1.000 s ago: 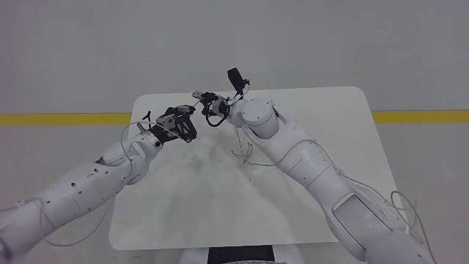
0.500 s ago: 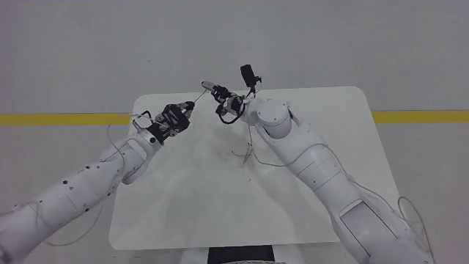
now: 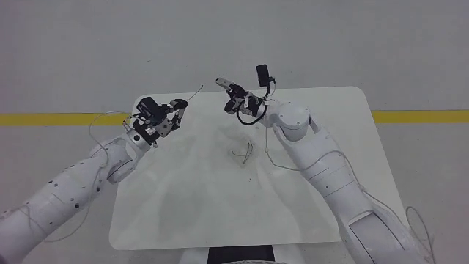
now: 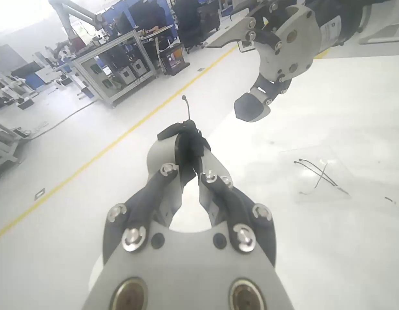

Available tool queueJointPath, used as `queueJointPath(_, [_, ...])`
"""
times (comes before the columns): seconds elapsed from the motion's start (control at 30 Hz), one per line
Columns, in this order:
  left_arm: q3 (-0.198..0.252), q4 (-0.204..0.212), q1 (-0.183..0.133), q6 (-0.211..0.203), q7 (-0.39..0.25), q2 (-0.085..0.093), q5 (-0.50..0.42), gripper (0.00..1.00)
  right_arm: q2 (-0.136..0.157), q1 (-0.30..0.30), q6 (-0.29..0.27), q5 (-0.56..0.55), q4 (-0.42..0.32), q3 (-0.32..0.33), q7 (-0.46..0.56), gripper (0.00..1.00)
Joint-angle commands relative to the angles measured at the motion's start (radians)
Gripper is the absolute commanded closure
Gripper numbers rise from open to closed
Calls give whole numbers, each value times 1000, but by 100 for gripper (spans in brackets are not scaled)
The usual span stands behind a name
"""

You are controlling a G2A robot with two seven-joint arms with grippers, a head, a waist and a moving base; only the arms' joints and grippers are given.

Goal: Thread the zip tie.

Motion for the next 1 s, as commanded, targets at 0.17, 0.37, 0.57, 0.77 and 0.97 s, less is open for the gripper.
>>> queueJointPath(0.17, [-20, 0, 11, -97, -18, -4, -144, 100, 3, -17, -21, 2, -10, 9, -5, 0])
queueJointPath(0.37, [-63, 15, 52, -264, -45, 7, -384, 100, 26, -53, -112, 14, -12, 70, 119, 0])
queueJointPath(0.57, [-36, -93, 96, -264, -65, 34, -600, 100, 43, -60, -169, 26, 14, 105, 241, 0])
queueJointPath(0.77, [-22, -180, 101, -264, -154, 61, -839, 100, 46, -50, -226, 44, 37, 99, 318, 0])
queueJointPath(0.97, [-23, -188, 96, -264, -169, 64, -835, 100, 46, -50, -226, 44, 37, 99, 318, 0])
